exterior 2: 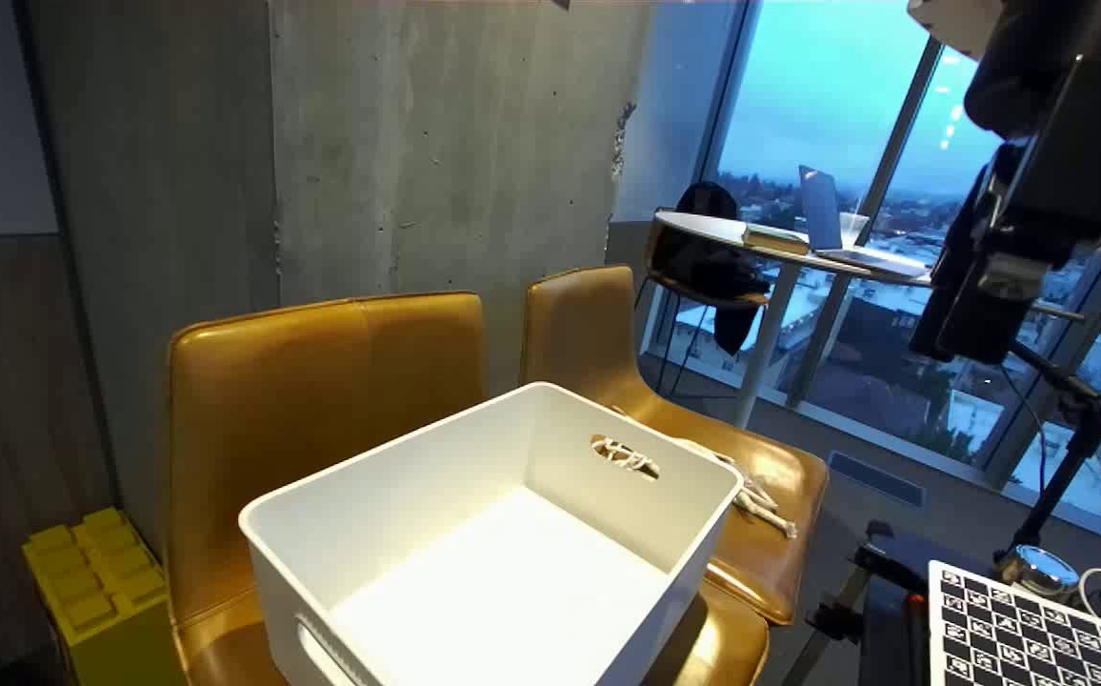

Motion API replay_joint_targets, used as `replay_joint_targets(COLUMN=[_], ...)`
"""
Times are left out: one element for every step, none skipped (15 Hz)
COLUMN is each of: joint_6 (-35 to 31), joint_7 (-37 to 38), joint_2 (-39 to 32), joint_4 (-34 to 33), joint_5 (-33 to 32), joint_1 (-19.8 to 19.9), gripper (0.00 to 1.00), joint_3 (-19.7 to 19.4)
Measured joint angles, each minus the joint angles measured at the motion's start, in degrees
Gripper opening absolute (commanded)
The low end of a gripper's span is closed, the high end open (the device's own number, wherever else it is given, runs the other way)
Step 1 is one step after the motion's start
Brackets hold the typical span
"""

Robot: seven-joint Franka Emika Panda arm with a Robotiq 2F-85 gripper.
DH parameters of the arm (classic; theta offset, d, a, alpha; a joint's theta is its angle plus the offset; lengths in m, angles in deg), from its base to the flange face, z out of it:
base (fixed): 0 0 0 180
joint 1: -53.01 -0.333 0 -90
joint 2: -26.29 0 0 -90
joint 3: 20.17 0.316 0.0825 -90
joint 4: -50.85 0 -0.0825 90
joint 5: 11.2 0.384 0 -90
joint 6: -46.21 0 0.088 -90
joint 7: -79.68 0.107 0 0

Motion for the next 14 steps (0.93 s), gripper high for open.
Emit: replay_joint_targets(joint_6=[0.0, 0.0, 0.0, 0.0, 0.0, 0.0, -0.5, -1.8, -3.6, -6.1, -8.9, -11.9, -14.8, -17.6], joint_7=[0.0, 0.0, 0.0, 0.0, 0.0, 0.0, 0.0, 0.0, 0.0, 0.2, 0.6, 1.5, 2.6, 3.9], joint_2=[0.0, 0.0, 0.0, 0.0, 0.0, 0.0, -0.2, -0.5, -1.2, -2.1, -3.3, -4.8, -6.3, -8.0], joint_4=[-0.1, -0.1, -0.1, -0.1, -0.1, -0.1, -0.1, -0.1, -0.1, -0.1, -0.1, -0.2, -0.2, -0.2], joint_5=[0.0, 0.0, 0.0, 0.0, 0.0, 0.0, -0.1, -0.2, -0.4, -0.7, -1.1, -1.7, -2.5, -3.5], joint_1=[0.0, 0.0, 0.0, 0.0, 0.0, 0.1, 0.2, 0.4, 0.8, 1.6, 2.5, 3.8, 5.1, 6.5], gripper=[1.0, 1.0, 1.0, 1.0, 1.0, 1.0, 1.0, 1.0, 1.0, 1.0, 1.0, 1.0, 1.0, 1.0], joint_3=[0.0, 0.0, 0.0, 0.0, 0.0, 0.0, 0.0, 0.0, 0.0, 0.0, 0.0, -0.1, -0.2, -0.5])
